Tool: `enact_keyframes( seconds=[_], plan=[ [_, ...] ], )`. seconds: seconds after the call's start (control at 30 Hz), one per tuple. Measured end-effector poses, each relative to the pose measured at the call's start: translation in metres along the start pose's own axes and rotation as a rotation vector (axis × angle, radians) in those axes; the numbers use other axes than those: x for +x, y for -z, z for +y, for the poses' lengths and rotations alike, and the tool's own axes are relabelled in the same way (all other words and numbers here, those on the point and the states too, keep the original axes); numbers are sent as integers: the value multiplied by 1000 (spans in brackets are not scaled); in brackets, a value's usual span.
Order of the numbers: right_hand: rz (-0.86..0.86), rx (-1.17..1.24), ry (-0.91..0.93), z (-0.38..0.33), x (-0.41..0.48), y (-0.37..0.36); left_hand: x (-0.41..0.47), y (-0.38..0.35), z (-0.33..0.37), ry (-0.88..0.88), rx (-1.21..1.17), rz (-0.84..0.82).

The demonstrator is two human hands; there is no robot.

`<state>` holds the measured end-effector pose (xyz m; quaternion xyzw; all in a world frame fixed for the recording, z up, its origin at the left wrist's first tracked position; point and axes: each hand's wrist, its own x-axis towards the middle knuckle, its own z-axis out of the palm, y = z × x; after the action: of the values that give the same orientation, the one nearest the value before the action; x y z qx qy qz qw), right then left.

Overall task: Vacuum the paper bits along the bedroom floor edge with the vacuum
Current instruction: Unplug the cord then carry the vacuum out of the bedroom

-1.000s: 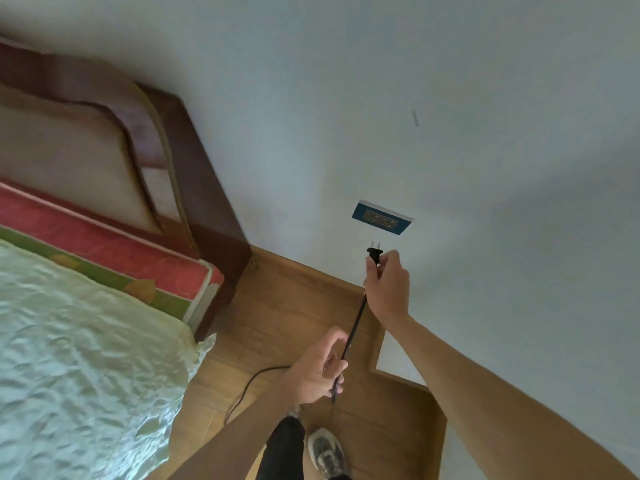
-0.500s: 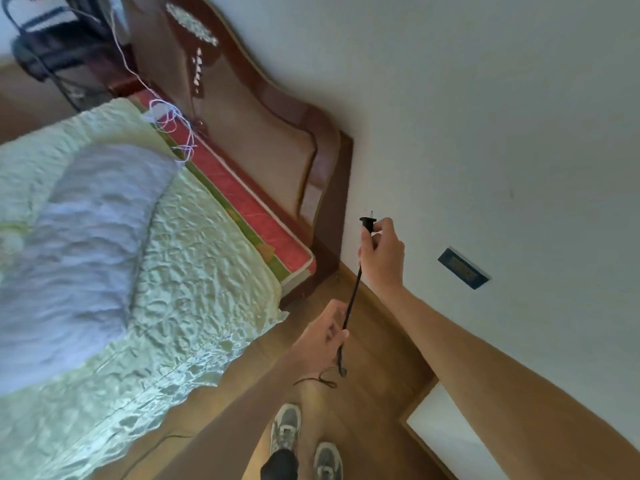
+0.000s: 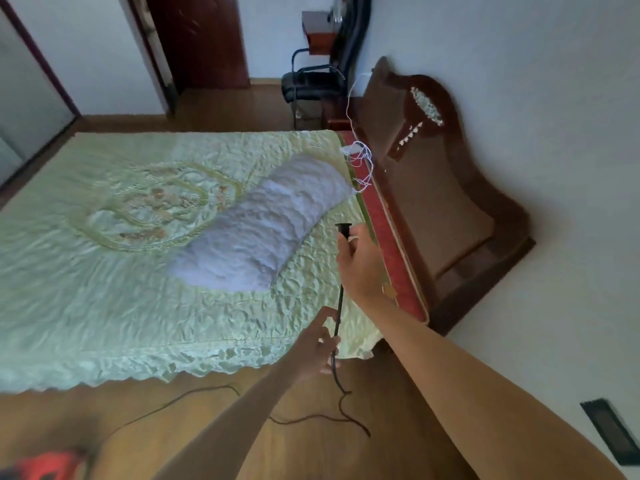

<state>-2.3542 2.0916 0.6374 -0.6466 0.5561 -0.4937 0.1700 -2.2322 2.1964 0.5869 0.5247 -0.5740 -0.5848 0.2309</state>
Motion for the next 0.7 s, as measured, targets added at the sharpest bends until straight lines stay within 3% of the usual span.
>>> enact_keyframes(
  seconds=[0.33,0.7],
  plan=[
    [-297,199,137,-182,-54,-189,-159,158,-66,23,-114,421],
    [-493,282,277,-372,-161,-333,-336,282,-142,31,-133,706]
  ],
)
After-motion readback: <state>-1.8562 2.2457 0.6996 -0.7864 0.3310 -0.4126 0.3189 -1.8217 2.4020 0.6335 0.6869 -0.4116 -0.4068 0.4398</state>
